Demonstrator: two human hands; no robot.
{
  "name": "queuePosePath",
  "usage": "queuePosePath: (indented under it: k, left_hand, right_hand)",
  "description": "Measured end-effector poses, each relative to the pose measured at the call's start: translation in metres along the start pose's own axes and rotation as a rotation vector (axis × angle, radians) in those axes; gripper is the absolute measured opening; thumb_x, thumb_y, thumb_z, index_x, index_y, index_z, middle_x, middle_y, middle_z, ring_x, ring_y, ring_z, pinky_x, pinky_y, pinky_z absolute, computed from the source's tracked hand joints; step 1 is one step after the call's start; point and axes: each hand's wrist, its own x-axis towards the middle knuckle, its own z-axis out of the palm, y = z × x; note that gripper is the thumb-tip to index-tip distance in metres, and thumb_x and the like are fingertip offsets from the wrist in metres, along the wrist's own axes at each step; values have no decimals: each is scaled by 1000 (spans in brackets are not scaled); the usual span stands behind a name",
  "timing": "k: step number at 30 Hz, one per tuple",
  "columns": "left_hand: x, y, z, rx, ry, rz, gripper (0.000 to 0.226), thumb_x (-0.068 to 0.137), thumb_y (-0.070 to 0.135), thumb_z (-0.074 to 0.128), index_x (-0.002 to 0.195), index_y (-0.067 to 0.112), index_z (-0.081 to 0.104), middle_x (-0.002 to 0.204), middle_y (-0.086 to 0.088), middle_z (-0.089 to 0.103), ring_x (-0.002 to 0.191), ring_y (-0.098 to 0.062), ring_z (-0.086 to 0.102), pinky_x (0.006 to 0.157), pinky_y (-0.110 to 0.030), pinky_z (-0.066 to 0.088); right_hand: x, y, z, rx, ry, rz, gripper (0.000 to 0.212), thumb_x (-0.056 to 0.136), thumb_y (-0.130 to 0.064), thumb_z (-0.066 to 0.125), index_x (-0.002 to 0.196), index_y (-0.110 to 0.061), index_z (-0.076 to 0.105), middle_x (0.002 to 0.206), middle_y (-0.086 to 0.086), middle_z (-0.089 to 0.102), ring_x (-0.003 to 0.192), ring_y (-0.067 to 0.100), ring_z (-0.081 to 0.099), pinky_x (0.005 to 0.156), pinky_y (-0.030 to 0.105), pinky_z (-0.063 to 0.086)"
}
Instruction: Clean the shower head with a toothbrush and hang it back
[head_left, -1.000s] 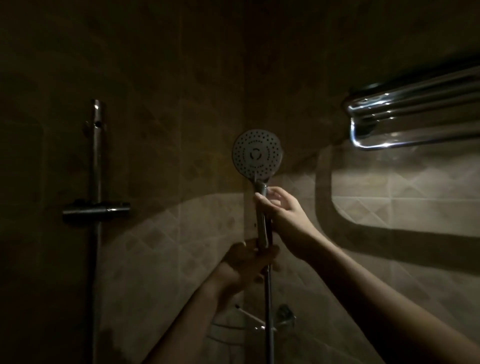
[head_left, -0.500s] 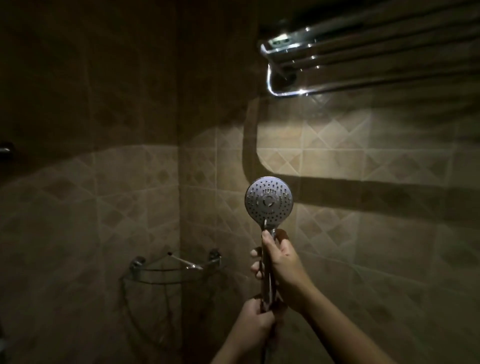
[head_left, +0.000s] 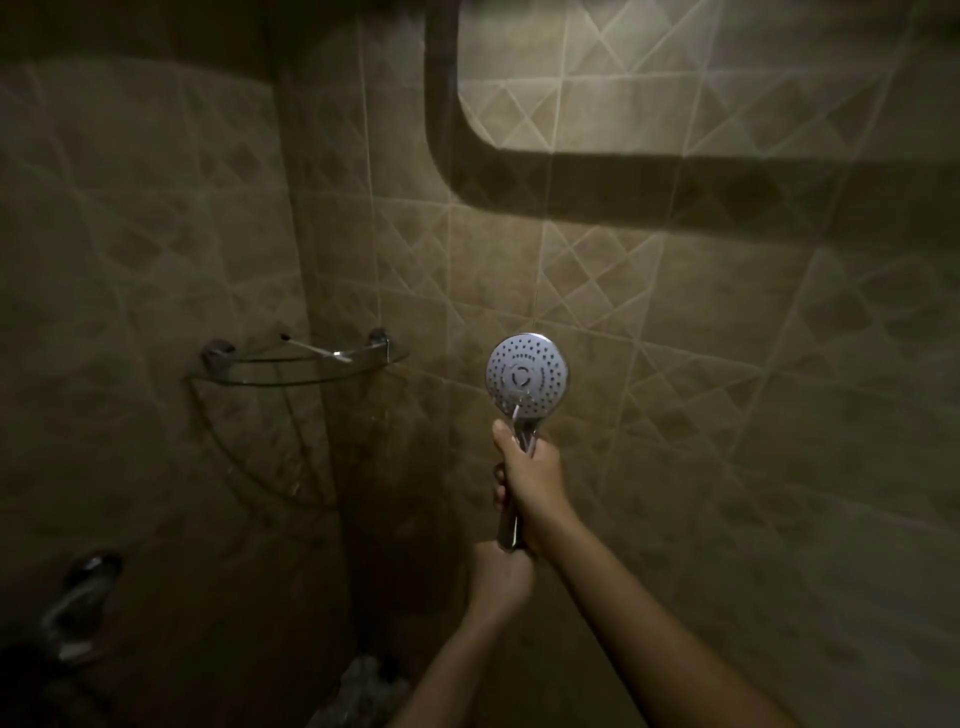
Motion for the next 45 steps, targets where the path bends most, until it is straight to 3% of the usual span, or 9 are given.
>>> queuePosePath:
  k: [13, 18, 21, 24, 29, 35, 38, 42, 45]
  left_hand:
    - [-27, -12, -7, -132, -180, -163, 29, 87, 15, 59, 60, 16, 48, 39, 4, 38, 34, -13, 36, 42, -20, 29]
    - [-40, -19, -14, -189, -346, -256, 42, 86, 17, 64, 46, 17, 52, 40, 1, 41, 33, -12, 37, 39, -18, 27]
    - [-40, -18, -18, -164, -287, -237, 18, 67, 28, 71, 62, 10, 71, 54, 0, 64, 45, -13, 58, 46, -21, 40]
    - [-36, -14, -23, -181, -181, -224, 43, 83, 31, 68, 116, 4, 64, 102, -10, 74, 85, -22, 73, 55, -25, 51]
    - [-33, -8, -31, -86, -187, -110, 57, 97, 24, 57, 147, 10, 32, 106, -2, 58, 89, -14, 61, 58, -25, 46]
    - [-36, -1, -40, -117, -249, -94, 56, 94, 21, 61, 142, 8, 37, 97, 0, 56, 83, -12, 58, 60, -26, 47]
    - [-37, -1, -41, -118, -226, -86, 43, 86, 28, 68, 121, 14, 47, 105, -5, 63, 96, -21, 66, 78, -39, 59]
    - [-34, -4, -42, -108, -232, -86, 39, 90, 23, 61, 123, 11, 43, 103, -2, 57, 89, -13, 59, 75, -32, 53]
    - [-27, -7, -42, -101, -199, -98, 48, 95, 16, 53, 139, 3, 37, 85, 2, 48, 73, -10, 50, 69, -29, 46]
  right_hand:
    - [-6, 9, -10, 112, -210, 292, 37, 93, -36, 67, 68, -17, 49, 48, -2, 39, 35, 13, 35, 36, 22, 31]
    - [-8, 15, -19, 416, -594, 374, 44, 88, -40, 72, 62, -19, 42, 41, -6, 36, 28, 7, 34, 30, 18, 30]
    - [-15, 5, -22, 197, -583, 229, 38, 83, -49, 73, 80, -13, 63, 58, 3, 54, 48, 15, 57, 49, 26, 50]
    - [-21, -7, -20, -295, -395, -70, 47, 80, -52, 75, 105, -13, 68, 92, 15, 70, 87, 28, 71, 83, 41, 60]
    - [-29, -9, -16, -292, -98, -170, 50, 72, -44, 84, 103, -12, 62, 94, 7, 72, 82, 18, 72, 70, 27, 61]
    - [-28, -4, -14, 7, -168, -142, 32, 86, -27, 75, 100, 1, 66, 93, 16, 75, 89, 26, 76, 78, 34, 62]
    - [-25, -2, -13, 225, -240, -7, 30, 96, -23, 62, 107, 5, 64, 96, 20, 75, 101, 36, 72, 91, 43, 57]
    - [-27, 1, -11, -7, -229, -85, 65, 76, -53, 74, 99, 7, 64, 89, 15, 65, 86, 30, 62, 84, 43, 51]
    - [-27, 4, -12, -239, -177, -209, 46, 73, -42, 85, 78, -5, 58, 70, 4, 54, 67, 17, 54, 64, 27, 49]
